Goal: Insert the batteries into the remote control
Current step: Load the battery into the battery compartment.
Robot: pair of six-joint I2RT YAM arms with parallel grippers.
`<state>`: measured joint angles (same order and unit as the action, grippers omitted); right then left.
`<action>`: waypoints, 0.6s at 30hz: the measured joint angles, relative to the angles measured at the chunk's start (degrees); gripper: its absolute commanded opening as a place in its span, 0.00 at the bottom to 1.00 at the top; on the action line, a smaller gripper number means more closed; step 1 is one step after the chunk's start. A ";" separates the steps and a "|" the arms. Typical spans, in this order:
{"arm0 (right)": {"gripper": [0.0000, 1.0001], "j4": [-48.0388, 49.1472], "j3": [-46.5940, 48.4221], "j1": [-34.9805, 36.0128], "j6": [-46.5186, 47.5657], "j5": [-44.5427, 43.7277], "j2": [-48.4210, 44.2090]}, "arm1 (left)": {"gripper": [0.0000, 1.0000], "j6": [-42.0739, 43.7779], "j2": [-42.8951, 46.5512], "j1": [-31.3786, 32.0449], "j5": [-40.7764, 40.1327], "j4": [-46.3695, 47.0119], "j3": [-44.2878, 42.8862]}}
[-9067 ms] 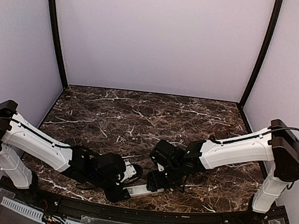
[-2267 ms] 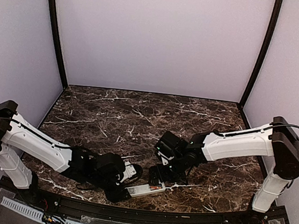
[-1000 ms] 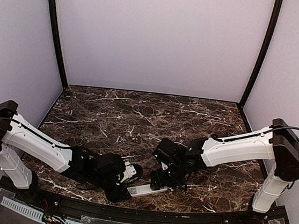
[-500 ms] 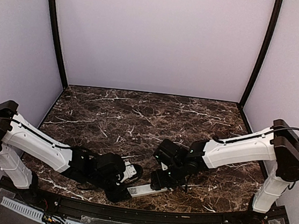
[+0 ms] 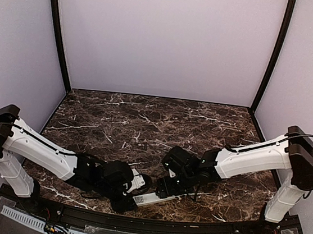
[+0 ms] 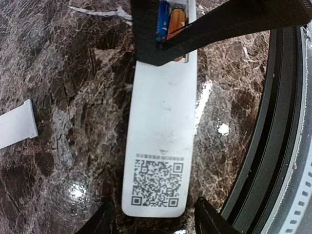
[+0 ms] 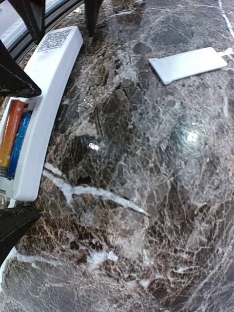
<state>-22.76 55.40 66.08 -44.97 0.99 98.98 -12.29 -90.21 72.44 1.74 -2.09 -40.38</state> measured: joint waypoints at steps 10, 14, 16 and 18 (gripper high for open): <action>0.83 0.00 0.98 0.28 3.10 -0.35 -0.09 | 0.49 2.84 -1.97 0.22 0.81 -1.75 -2.43; 0.92 -1.51 1.73 0.26 3.52 -0.17 -0.09 | 0.46 2.93 -1.99 0.22 0.87 -1.88 -2.49; 0.96 -3.74 2.51 0.13 3.65 -0.17 -0.04 | 0.44 3.02 -1.99 0.22 0.87 -1.88 -2.49; 0.97 -5.95 3.17 -0.31 3.21 0.35 -0.04 | 0.43 2.99 -2.03 0.22 0.85 -1.86 -2.49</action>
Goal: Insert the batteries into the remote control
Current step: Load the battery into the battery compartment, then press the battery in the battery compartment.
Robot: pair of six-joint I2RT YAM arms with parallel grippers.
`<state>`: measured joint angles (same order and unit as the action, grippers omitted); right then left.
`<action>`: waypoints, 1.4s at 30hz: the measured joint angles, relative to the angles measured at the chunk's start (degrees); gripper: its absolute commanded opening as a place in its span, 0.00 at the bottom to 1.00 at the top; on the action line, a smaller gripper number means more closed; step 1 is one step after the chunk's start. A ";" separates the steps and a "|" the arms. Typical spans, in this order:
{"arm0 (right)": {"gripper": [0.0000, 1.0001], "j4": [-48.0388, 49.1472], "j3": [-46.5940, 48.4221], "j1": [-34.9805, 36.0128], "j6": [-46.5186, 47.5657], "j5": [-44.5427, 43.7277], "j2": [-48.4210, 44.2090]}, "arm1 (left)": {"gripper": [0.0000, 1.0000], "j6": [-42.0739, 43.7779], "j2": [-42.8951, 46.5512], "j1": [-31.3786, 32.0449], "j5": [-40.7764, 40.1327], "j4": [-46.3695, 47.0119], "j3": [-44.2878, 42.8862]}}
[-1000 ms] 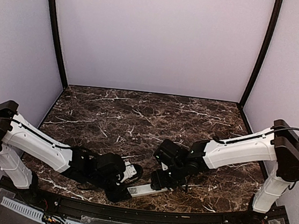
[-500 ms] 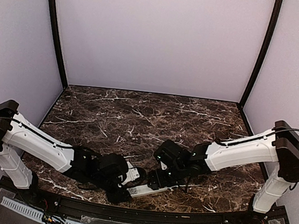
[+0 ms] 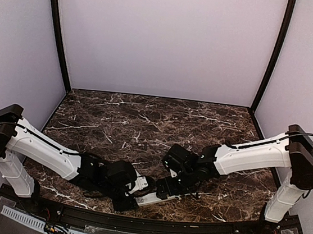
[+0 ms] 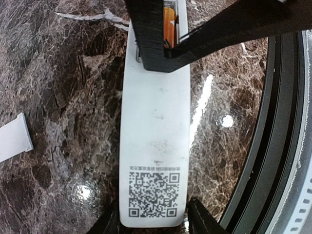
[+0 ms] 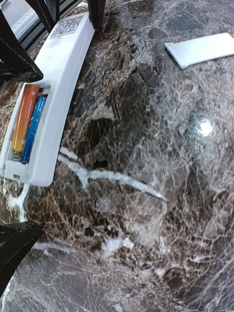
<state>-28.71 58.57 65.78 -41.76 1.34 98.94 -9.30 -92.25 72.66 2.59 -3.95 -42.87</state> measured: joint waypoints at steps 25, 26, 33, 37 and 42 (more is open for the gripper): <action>0.91 -5.77 2.38 -3.56 -6.75 7.21 -0.15 | 0.40 -0.15 -0.42 0.00 0.04 3.17 0.96; 0.91 -5.77 2.40 -3.58 -6.75 7.43 -0.15 | 0.40 -0.15 -0.42 0.00 0.04 3.21 0.98; 0.91 -5.44 2.49 -3.61 -6.56 8.59 0.31 | 0.39 -0.17 -0.42 0.00 0.09 3.45 1.05; 0.87 -5.14 2.73 -3.61 -6.47 9.03 1.46 | 0.39 -0.31 -0.44 0.00 0.15 3.61 1.11; 0.81 -4.94 2.93 -3.61 -6.25 9.05 1.79 | 0.39 -0.37 -0.44 0.00 0.17 3.69 1.14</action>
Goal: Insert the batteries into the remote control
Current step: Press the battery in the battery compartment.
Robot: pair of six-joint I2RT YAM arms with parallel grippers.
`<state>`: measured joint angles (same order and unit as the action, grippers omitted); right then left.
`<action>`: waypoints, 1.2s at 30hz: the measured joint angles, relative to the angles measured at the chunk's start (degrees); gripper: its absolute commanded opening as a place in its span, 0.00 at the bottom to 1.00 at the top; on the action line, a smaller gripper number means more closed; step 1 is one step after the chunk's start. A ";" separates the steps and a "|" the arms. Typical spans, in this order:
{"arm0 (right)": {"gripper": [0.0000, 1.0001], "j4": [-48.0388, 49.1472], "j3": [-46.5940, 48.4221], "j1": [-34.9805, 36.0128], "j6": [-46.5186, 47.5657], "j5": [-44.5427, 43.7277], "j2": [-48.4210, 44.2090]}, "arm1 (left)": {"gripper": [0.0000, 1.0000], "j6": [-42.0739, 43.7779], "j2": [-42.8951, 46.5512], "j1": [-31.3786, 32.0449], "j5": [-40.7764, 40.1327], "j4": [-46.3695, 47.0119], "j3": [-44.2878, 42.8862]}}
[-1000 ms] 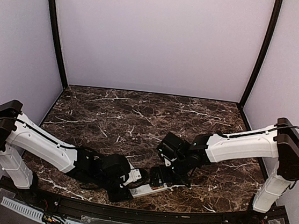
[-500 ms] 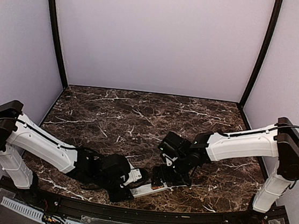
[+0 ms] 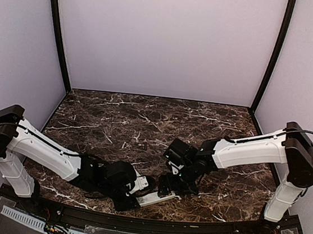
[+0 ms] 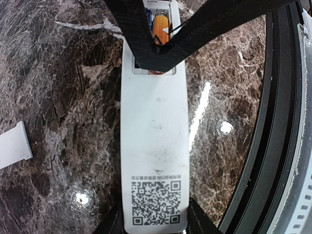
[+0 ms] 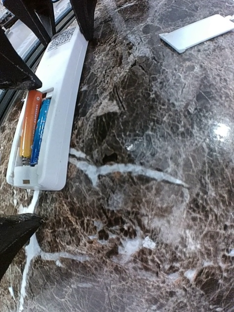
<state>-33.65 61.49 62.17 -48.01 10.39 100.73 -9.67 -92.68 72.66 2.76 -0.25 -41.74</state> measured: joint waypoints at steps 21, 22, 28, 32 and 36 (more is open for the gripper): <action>0.55 2.25 -1.44 0.07 0.74 -0.17 0.17 | 0.38 0.02 0.00 0.00 -0.20 0.02 0.07; 0.54 2.25 -1.53 0.09 0.87 -0.17 0.13 | 0.38 0.02 0.00 0.00 -0.22 0.02 0.07; 0.55 2.82 -2.16 0.39 1.49 -0.57 -0.22 | 0.38 0.02 0.00 0.00 -0.26 0.17 0.15; 0.56 3.28 -2.60 0.98 1.40 -1.70 -0.37 | 0.38 0.02 0.00 0.00 -0.28 0.22 0.17; 0.62 2.64 -2.43 1.77 0.72 -3.50 0.50 | 0.38 0.02 0.00 0.00 -0.33 0.24 0.20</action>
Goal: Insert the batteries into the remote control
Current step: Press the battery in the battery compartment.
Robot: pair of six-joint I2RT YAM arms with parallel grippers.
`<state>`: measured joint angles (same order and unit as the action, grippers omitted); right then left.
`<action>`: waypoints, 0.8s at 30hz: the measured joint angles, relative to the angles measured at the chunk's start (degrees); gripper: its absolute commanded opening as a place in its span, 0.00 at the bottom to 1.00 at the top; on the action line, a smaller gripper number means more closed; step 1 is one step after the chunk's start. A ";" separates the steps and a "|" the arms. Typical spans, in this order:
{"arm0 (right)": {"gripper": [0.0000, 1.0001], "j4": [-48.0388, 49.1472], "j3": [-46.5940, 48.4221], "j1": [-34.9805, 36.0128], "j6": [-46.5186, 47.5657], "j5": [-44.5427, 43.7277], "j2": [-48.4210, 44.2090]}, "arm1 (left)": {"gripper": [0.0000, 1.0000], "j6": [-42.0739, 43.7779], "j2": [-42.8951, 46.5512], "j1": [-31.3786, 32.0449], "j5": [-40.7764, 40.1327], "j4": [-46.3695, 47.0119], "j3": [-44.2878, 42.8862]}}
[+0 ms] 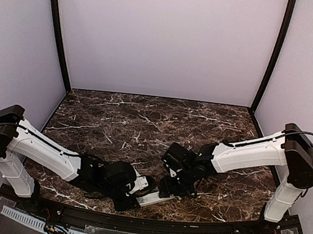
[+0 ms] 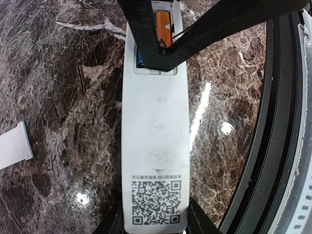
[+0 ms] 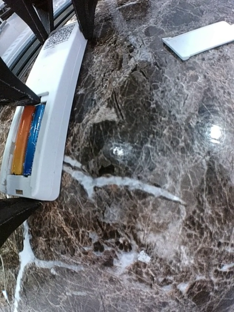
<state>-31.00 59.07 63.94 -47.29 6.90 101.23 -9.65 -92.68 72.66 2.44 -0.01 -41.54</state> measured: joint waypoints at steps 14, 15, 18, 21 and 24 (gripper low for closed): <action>0.78 -1.79 1.99 2.05 2.67 -4.83 -0.11 | 0.38 0.04 0.02 0.00 -0.50 -0.02 0.02; 0.79 -1.75 1.99 2.05 3.19 -4.76 -0.17 | 0.38 0.04 0.02 0.00 -0.57 -0.02 0.02; 0.82 -1.40 2.14 2.03 4.70 -4.55 -0.31 | 0.38 0.04 0.02 0.00 -0.61 -0.02 0.02; 0.85 -2.40 2.32 2.08 6.38 -4.04 -0.68 | 0.38 0.07 0.02 0.00 -0.63 -0.02 0.02; 0.87 -3.21 2.43 2.05 7.93 -3.19 -1.77 | 0.38 0.07 0.02 0.00 -0.61 -0.02 0.02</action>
<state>-34.22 61.49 66.00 -39.35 3.70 99.46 -9.58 -92.66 72.66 1.83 -0.03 -41.52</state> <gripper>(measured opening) 0.852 0.384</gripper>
